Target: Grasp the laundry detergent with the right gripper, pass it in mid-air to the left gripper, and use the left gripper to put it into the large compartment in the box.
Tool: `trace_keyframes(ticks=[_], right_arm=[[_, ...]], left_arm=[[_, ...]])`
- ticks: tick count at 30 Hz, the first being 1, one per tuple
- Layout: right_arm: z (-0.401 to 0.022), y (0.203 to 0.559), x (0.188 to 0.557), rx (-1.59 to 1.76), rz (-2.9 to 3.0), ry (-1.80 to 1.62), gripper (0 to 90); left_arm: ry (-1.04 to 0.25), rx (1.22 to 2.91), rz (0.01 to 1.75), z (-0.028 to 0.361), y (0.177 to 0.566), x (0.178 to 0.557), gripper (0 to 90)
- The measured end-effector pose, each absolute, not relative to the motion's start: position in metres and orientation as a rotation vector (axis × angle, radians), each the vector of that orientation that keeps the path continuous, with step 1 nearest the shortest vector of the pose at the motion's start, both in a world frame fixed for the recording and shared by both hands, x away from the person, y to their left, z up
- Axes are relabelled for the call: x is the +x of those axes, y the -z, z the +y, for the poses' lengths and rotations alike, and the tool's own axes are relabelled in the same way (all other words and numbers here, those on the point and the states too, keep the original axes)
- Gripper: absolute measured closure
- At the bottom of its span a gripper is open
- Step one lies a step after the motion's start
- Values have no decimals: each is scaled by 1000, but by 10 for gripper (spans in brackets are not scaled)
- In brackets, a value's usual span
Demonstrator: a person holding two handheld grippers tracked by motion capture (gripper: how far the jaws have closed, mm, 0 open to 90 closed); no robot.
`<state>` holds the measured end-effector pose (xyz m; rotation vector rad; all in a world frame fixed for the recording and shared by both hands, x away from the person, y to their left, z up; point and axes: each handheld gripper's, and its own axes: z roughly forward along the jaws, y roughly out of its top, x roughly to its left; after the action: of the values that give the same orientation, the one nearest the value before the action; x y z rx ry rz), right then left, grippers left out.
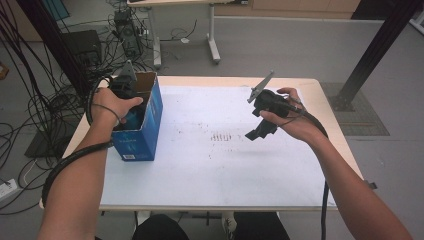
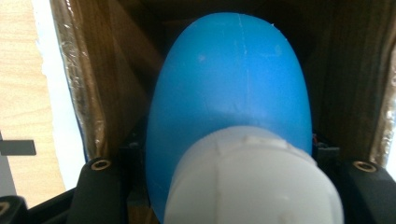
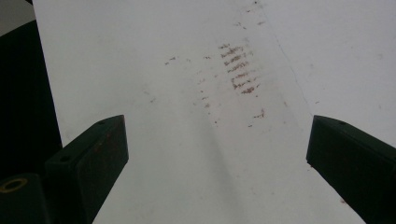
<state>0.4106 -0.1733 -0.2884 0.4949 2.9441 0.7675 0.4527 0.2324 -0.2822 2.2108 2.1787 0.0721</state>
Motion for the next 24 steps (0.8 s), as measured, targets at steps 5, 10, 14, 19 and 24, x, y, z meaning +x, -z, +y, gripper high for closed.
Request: trace_keyframes(ticks=[5, 10, 14, 19, 24], right_arm=[[-172, 288, 411, 486, 2947, -760, 57], [-173, 288, 411, 486, 2943, -759, 57], [-174, 287, 412, 488, 2939, -760, 57], [-175, 288, 412, 486, 2940, -759, 57], [-176, 288, 413, 488, 2940, -753, 57]], left_arm=[[-75, 2200, 2179, 233, 283, 450, 373], [-79, 2193, 2178, 234, 283, 450, 372], [-76, 2194, 2179, 234, 283, 450, 372], [-70, 2189, 2180, 235, 284, 451, 372], [-68, 2188, 2178, 236, 284, 451, 371]])
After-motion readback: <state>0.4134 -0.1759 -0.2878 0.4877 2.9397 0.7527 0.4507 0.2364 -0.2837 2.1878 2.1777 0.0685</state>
